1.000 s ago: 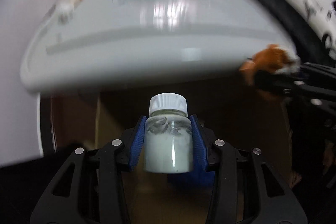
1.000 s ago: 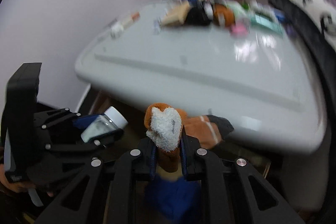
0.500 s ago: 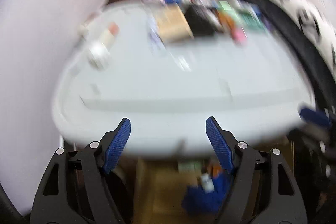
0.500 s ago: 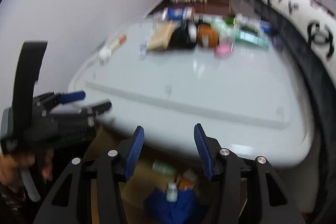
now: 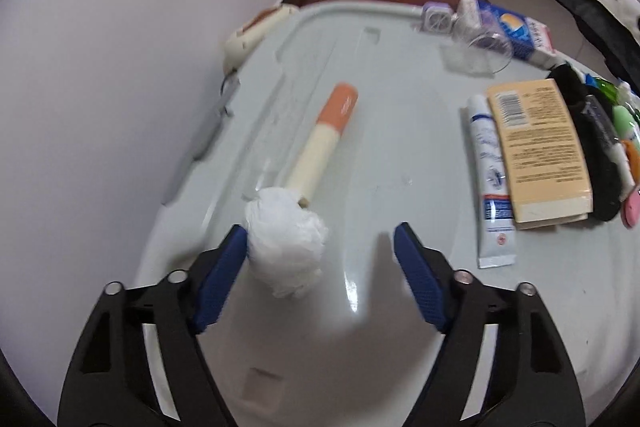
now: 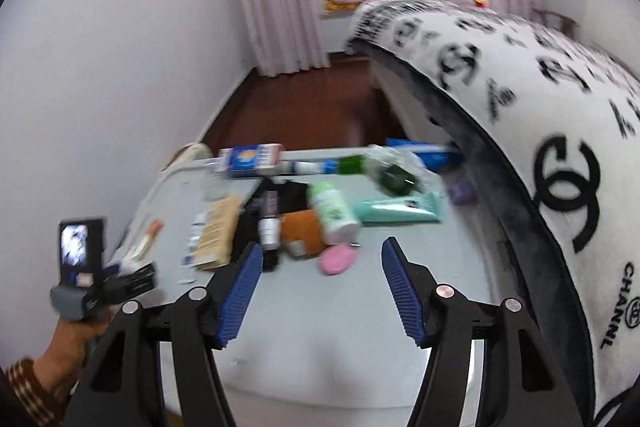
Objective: Collect trash
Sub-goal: 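Grasp the crumpled white tissue with the left gripper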
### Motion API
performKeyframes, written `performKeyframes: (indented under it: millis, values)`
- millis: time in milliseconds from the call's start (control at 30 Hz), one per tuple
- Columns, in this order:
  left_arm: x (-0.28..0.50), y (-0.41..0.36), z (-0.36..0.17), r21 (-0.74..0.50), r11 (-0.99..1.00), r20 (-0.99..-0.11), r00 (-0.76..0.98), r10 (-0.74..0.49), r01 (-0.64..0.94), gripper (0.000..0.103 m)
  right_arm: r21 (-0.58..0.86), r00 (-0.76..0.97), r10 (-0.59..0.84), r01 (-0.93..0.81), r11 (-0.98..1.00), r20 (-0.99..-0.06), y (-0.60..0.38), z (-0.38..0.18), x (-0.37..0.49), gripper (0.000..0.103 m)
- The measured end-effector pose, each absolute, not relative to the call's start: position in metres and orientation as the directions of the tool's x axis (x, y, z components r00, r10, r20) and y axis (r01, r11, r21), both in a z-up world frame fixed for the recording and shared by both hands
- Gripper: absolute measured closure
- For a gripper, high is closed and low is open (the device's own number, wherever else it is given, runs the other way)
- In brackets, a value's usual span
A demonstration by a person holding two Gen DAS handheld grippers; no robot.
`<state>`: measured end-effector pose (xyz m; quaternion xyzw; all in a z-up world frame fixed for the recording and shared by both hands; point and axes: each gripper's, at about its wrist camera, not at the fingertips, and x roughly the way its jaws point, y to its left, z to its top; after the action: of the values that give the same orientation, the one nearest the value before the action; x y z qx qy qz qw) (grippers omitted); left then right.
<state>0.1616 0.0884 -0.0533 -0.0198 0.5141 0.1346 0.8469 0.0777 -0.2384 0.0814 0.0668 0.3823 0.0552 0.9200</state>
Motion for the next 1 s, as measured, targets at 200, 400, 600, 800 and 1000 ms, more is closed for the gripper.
performKeyframes:
  millis: [200, 400, 600, 800, 1000]
  values:
    - [0.143, 0.062, -0.047, 0.069, 0.986, -0.861, 0.49, 0.135, -0.15, 0.087, 0.143, 0.652, 0.091, 0.027, 0.989, -0.752, -0.254, 0.038, 0.101, 0.042]
    - [0.091, -0.031, -0.015, -0.008, 0.989, -0.815, 0.573, -0.092, 0.148, 0.087, 0.085, 0.672, 0.1, -0.056, 0.995, -0.734, -0.242, 0.026, 0.123, 0.052]
    - [0.063, -0.08, -0.012, -0.064, 0.939, -0.8, 0.545, -0.25, 0.337, 0.087, 0.033, 0.641, 0.06, -0.053, 0.998, -0.765, -0.256, 0.002, 0.167, 0.052]
    - [0.043, -0.09, -0.006, -0.08, 0.907, -0.802, 0.513, -0.306, 0.414, 0.087, -0.054, 0.542, 0.01, -0.101, 0.993, -0.84, -0.271, -0.033, 0.213, 0.052]
    - [0.044, -0.078, -0.007, -0.087, 0.908, -0.812, 0.499, -0.303, 0.41, 0.087, -0.187, 0.507, 0.015, -0.346, 0.919, -0.862, -0.247, -0.044, 0.242, 0.036]
